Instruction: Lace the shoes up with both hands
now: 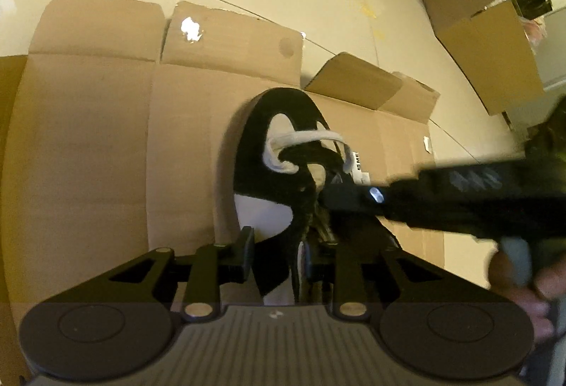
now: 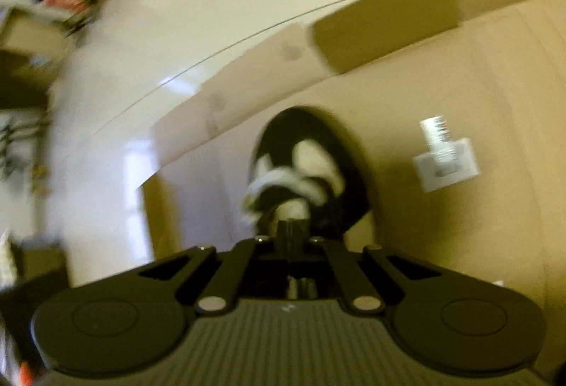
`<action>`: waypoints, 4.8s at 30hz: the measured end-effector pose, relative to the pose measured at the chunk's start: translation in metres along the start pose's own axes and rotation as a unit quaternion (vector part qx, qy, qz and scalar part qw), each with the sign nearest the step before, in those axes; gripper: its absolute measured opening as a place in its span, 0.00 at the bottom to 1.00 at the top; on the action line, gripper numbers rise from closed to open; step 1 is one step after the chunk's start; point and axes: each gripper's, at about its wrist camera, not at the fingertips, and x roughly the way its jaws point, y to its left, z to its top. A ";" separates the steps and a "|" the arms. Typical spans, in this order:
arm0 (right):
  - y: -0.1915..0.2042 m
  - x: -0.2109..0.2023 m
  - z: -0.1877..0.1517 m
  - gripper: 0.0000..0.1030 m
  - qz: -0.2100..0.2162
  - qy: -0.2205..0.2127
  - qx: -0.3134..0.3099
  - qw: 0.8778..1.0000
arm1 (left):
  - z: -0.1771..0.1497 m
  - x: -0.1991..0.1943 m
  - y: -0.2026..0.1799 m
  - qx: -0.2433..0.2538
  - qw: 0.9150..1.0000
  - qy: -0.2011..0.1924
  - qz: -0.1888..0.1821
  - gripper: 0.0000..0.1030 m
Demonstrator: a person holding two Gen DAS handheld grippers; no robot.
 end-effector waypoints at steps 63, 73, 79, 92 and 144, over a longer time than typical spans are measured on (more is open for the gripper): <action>0.017 0.038 -0.001 0.03 -0.191 -0.041 0.099 0.976 | -0.001 0.009 0.001 -0.004 1.000 0.009 -0.005 0.44; -0.023 0.006 0.019 0.01 0.018 0.053 0.009 0.998 | -0.003 0.010 0.006 -0.016 1.000 -0.003 0.002 0.34; -0.043 -0.005 0.027 0.00 0.097 0.091 -0.045 0.990 | -0.001 0.017 0.004 -0.026 1.000 0.000 0.013 0.34; -0.011 -0.001 0.006 0.02 0.082 0.151 -0.224 0.959 | -0.003 0.034 -0.001 -0.043 0.999 -0.001 0.032 0.35; 0.035 -0.001 -0.080 0.02 -0.184 -0.104 -0.660 0.721 | -0.003 0.028 -0.015 -0.002 0.999 0.002 0.036 0.33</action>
